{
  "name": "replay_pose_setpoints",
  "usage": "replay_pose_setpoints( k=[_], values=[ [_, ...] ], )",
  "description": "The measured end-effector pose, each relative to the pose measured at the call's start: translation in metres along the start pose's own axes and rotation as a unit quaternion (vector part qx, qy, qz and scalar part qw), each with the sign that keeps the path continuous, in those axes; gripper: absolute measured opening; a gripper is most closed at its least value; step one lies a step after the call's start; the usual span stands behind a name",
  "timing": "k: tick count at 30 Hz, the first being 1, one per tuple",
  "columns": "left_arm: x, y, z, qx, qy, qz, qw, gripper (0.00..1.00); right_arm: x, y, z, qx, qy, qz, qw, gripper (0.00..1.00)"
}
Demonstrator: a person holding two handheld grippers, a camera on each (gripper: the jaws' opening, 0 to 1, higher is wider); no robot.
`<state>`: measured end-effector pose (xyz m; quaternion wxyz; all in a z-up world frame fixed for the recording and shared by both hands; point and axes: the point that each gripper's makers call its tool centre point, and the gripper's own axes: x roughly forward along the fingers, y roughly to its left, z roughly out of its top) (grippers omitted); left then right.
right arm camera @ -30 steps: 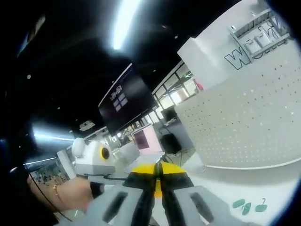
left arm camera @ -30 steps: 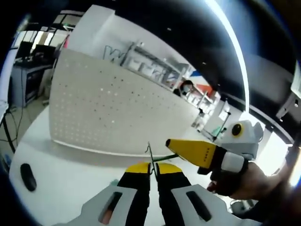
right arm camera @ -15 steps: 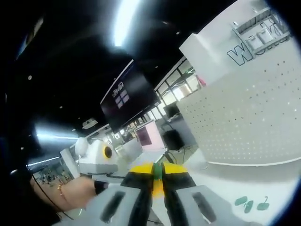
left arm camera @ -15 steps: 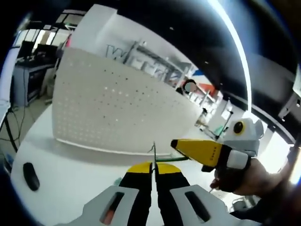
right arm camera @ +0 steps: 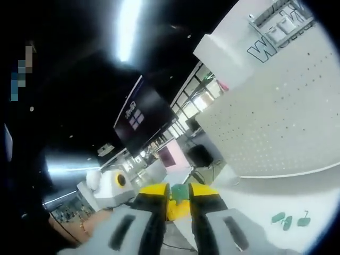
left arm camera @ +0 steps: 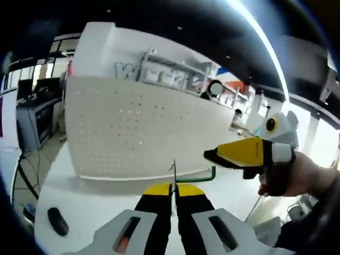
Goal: Insert the hook assembly into the mounting plate slot until the hook locks in place.
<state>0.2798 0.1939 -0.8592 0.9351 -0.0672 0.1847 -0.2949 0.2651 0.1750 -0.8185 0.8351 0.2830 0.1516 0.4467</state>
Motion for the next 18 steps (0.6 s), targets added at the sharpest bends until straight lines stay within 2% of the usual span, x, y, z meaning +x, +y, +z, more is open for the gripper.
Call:
replay_pose_setpoints(
  k=[6, 8, 18],
  values=[
    [0.000, -0.003, 0.006, 0.023, -0.010, 0.004, 0.9997, 0.01, 0.004, 0.003, -0.008, -0.011, 0.014, -0.002, 0.9998, 0.16],
    [0.000, -0.002, 0.007, 0.031, -0.013, 0.006, 0.9994, 0.01, 0.006, 0.002, -0.011, 0.002, 0.021, -0.003, 0.9998, 0.16],
    [0.001, -0.006, 0.012, 0.046, -0.031, 0.002, 0.9985, 0.01, 0.010, 0.002, -0.010, 0.013, 0.021, 0.003, 0.9997, 0.08]
  ],
)
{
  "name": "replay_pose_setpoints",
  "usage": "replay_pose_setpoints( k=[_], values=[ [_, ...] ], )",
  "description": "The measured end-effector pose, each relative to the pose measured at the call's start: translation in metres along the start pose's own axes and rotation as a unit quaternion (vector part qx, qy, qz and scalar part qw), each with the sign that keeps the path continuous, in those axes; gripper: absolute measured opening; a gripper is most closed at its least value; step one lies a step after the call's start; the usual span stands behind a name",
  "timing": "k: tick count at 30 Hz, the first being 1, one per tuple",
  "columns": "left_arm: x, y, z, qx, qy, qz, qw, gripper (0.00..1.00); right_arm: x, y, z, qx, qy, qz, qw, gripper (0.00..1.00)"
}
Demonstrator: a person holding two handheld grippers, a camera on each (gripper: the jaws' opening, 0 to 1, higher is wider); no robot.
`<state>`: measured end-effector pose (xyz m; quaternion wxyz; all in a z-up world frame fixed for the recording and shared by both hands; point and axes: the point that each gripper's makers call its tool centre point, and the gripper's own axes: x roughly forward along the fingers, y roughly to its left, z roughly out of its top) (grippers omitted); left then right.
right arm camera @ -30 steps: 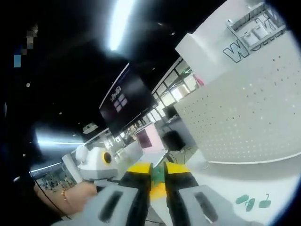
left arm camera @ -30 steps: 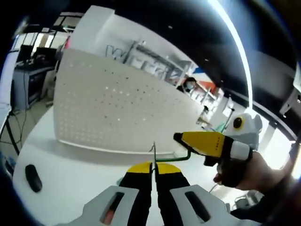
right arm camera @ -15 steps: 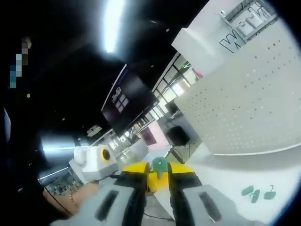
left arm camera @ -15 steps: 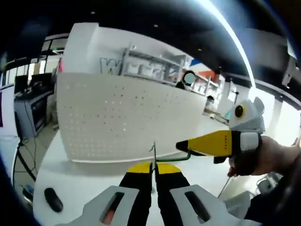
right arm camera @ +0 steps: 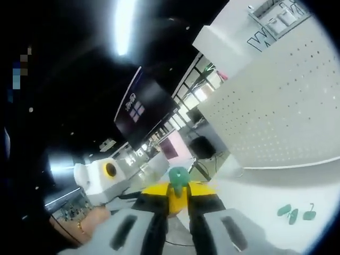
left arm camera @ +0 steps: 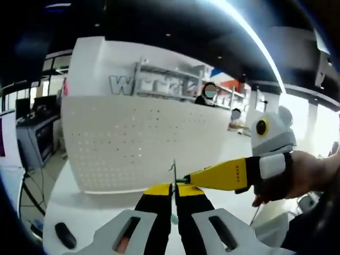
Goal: Insert the hook assembly into the mounting plate slot until the hook locks in place.
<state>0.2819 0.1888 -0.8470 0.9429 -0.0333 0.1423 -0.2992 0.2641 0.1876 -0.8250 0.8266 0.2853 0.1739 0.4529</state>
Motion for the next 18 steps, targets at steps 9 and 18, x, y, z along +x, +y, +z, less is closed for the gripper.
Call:
replay_pose_setpoints(
  k=[9, 18],
  values=[
    [0.001, 0.003, -0.001, 0.010, 0.006, 0.010, 0.9999, 0.01, 0.005, -0.003, -0.002, -0.016, 0.004, -0.012, 0.9998, 0.06],
    [0.000, 0.006, -0.017, 0.002, 0.027, 0.015, 0.9995, 0.01, 0.005, -0.010, -0.016, -0.006, 0.001, -0.030, 0.9995, 0.01]
  ],
)
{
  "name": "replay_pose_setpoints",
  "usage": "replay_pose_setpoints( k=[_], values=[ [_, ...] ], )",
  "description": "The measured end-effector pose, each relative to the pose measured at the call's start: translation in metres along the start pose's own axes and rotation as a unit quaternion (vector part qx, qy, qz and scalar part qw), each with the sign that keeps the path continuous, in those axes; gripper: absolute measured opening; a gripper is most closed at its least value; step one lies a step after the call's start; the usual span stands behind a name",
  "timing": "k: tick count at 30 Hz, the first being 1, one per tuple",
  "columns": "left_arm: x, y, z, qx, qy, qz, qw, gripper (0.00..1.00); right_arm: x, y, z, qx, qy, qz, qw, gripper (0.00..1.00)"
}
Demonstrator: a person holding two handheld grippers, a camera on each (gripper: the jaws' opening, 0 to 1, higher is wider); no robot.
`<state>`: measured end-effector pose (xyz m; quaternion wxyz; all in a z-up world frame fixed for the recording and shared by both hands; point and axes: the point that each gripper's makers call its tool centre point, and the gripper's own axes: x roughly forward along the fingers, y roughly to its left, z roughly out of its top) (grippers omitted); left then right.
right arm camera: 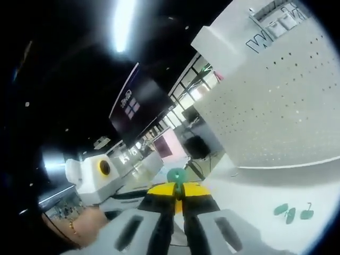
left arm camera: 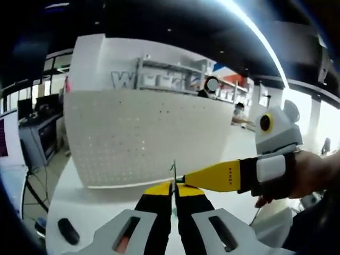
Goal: Insert the hook assembly into the mounting plate slot until the hook locks in place.
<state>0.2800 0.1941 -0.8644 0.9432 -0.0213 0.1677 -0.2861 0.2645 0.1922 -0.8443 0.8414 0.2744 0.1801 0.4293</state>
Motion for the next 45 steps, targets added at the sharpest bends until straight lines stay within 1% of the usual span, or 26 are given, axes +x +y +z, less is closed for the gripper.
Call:
replay_pose_setpoints(
  k=[2, 5, 8, 11, 14, 15, 20, 22, 23, 26, 27, 29, 31, 34, 36, 39, 41, 43, 45],
  values=[
    [0.001, 0.000, -0.004, 0.001, 0.006, 0.000, 1.0000, 0.02, 0.000, -0.001, -0.002, -0.004, 0.004, -0.002, 1.0000, 0.00],
    [0.003, 0.000, -0.011, 0.003, 0.013, 0.002, 0.9999, 0.03, 0.000, -0.004, -0.008, -0.021, 0.010, -0.009, 0.9997, 0.00],
    [0.004, 0.000, -0.015, 0.014, 0.017, 0.005, 0.9997, 0.03, 0.001, -0.007, -0.010, -0.019, 0.015, -0.012, 0.9996, 0.00],
    [0.004, 0.001, -0.019, 0.013, 0.023, -0.001, 0.9997, 0.04, 0.002, -0.007, -0.012, -0.026, 0.018, -0.015, 0.9994, 0.00],
    [0.005, 0.002, -0.025, 0.022, 0.035, 0.000, 0.9991, 0.06, 0.002, -0.009, -0.014, -0.043, 0.024, -0.018, 0.9986, 0.00],
    [0.006, 0.001, -0.026, 0.025, 0.037, -0.005, 0.9990, 0.07, 0.002, -0.009, -0.014, -0.043, 0.024, -0.018, 0.9986, 0.00],
    [0.007, -0.004, -0.028, 0.011, 0.039, -0.022, 0.9989, 0.13, 0.000, -0.014, -0.011, -0.047, 0.021, -0.024, 0.9984, 0.00],
    [0.008, -0.005, -0.029, 0.013, 0.039, -0.028, 0.9988, 0.15, -0.001, -0.017, -0.009, -0.051, 0.018, -0.028, 0.9981, 0.00],
    [0.008, -0.008, -0.029, 0.021, 0.041, -0.037, 0.9983, 0.16, -0.001, -0.018, -0.008, -0.052, 0.017, -0.029, 0.9981, 0.00],
    [0.009, -0.012, -0.032, 0.023, 0.046, -0.049, 0.9975, 0.22, -0.003, -0.021, -0.003, -0.056, 0.009, -0.035, 0.9978, 0.00],
    [0.009, -0.013, -0.032, 0.018, 0.044, -0.053, 0.9975, 0.25, -0.004, -0.023, -0.001, -0.057, 0.006, -0.037, 0.9977, 0.00],
    [0.009, -0.017, -0.031, 0.007, 0.038, -0.065, 0.9972, 0.31, -0.006, -0.025, 0.007, -0.062, -0.012, -0.044, 0.9970, 0.00],
    [0.009, -0.020, -0.028, 0.006, 0.029, -0.072, 0.9969, 0.38, -0.008, -0.026, 0.011, -0.067, -0.016, -0.048, 0.9965, 0.00],
    [0.009, -0.025, -0.026, 0.011, 0.021, -0.084, 0.9962, 0.42, -0.008, -0.028, 0.013, -0.073, -0.017, -0.051, 0.9959, 0.00],
    [0.008, -0.034, -0.025, 0.017, 0.019, -0.105, 0.9942, 0.47, -0.009, -0.030, 0.016, -0.076, -0.023, -0.054, 0.9954, 0.00],
    [0.008, -0.044, -0.022, 0.011, 0.008, -0.122, 0.9924, 0.53, -0.009, -0.032, 0.016, -0.080, -0.022, -0.057, 0.9949, 0.00],
    [0.008, -0.048, -0.021, 0.010, 0.006, -0.128, 0.9917, 0.62, -0.009, -0.033, 0.017, -0.084, -0.023, -0.059, 0.9945, 0.00],
    [0.008, -0.053, -0.021, 0.016, 0.005, -0.133, 0.9910, 0.67, -0.009, -0.033, 0.017, -0.085, -0.025, -0.060, 0.9943, 0.00],
    [0.008, -0.053, -0.020, 0.016, 0.004, -0.135, 0.9907, 0.72, -0.008, -0.033, 0.017, -0.088, -0.025, -0.062, 0.9939, 0.00]
  ],
)
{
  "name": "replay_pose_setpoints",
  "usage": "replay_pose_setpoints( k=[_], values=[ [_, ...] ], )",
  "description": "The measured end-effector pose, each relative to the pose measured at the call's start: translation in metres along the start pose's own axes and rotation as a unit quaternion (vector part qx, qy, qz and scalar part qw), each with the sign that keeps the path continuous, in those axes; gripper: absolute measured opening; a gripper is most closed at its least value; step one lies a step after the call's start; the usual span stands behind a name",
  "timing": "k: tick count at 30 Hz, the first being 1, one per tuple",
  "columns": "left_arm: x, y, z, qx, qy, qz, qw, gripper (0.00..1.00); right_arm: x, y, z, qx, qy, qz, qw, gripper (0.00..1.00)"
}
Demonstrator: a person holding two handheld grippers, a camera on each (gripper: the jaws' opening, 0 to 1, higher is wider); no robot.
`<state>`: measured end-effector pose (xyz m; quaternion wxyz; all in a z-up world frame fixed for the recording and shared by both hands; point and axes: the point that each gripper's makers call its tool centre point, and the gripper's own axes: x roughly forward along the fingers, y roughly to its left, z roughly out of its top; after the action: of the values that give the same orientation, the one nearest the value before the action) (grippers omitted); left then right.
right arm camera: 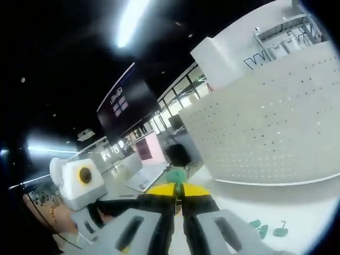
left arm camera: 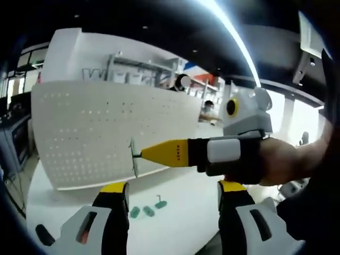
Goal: Insert the hook assembly into the mounting plate slot until the hook locks in place.
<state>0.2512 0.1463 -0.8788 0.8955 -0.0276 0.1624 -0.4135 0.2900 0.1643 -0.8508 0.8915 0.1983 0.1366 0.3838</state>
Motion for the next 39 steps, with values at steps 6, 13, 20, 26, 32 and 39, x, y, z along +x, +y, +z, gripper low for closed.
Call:
replay_pose_setpoints(
  k=[6, 13, 20, 26, 32, 39],
  values=[
    [0.001, 0.002, 0.000, -0.013, -0.006, 0.006, 0.9999, 0.83, 0.002, -0.002, 0.004, -0.013, -0.009, -0.006, 0.9998, 0.00],
    [0.002, -0.001, 0.001, -0.019, -0.006, 0.001, 0.9998, 0.91, 0.003, -0.005, 0.008, -0.028, -0.016, -0.015, 0.9994, 0.00],
    [-0.001, 0.006, 0.003, -0.030, -0.013, 0.016, 0.9993, 1.00, 0.003, -0.019, 0.017, -0.056, -0.038, -0.051, 0.9964, 0.00],
    [-0.001, 0.012, 0.010, -0.033, -0.025, 0.029, 0.9987, 1.00, -0.001, -0.039, 0.029, -0.063, -0.066, -0.096, 0.9912, 0.00],
    [-0.002, 0.016, 0.007, -0.034, -0.019, 0.034, 0.9987, 1.00, -0.003, -0.059, 0.044, -0.087, -0.082, -0.130, 0.9844, 0.01],
    [-0.008, 0.027, 0.000, -0.032, -0.010, 0.053, 0.9980, 1.00, -0.003, -0.089, 0.066, -0.107, -0.105, -0.170, 0.9739, 0.01]
  ],
)
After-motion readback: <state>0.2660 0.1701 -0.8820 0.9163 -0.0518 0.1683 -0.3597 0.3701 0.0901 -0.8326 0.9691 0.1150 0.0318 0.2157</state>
